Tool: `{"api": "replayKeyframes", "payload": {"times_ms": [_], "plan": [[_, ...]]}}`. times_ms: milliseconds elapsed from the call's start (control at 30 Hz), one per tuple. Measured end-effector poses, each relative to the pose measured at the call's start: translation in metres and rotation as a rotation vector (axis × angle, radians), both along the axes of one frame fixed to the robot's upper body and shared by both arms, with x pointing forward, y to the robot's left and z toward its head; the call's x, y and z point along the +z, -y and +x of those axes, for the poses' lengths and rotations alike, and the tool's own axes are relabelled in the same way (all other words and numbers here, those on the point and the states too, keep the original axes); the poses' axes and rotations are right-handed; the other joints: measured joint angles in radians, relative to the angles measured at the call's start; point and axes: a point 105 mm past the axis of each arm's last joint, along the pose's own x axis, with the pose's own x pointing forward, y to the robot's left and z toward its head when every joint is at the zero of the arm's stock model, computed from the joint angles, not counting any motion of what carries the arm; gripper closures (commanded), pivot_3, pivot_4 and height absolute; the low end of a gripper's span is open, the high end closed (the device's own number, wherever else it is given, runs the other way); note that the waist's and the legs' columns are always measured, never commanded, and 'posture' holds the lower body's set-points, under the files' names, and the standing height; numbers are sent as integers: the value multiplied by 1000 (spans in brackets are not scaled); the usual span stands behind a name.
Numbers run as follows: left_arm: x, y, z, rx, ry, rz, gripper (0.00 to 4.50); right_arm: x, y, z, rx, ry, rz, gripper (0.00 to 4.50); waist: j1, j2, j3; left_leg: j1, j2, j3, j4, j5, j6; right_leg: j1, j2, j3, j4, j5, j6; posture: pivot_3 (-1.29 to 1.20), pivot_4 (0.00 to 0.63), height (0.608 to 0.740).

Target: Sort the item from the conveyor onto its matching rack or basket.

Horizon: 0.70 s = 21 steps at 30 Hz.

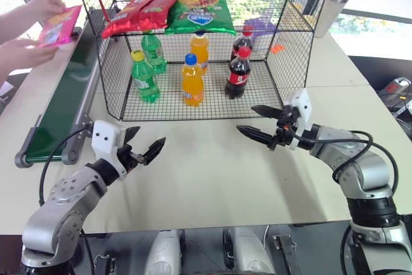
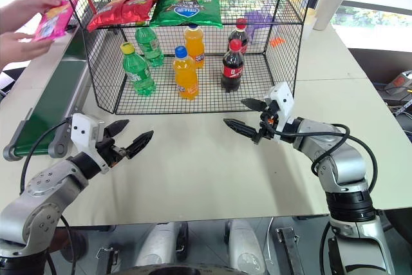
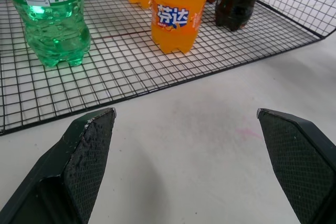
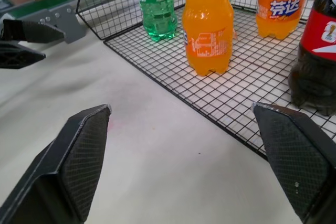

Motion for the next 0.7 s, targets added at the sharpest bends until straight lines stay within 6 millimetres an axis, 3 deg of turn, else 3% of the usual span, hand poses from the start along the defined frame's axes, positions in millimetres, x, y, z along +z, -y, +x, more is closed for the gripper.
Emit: {"api": "replayKeyframes", "payload": {"times_ms": [700], "plan": [[-8, -4, -3, 13, -30, 23, 0, -4, -3, 3, 16, 5, -20, 32, 0, 0, 0, 0, 0, 0, 0, 0, 0, 0, 0, 0, 0, 0, 0, 0, 150, 740]]}}
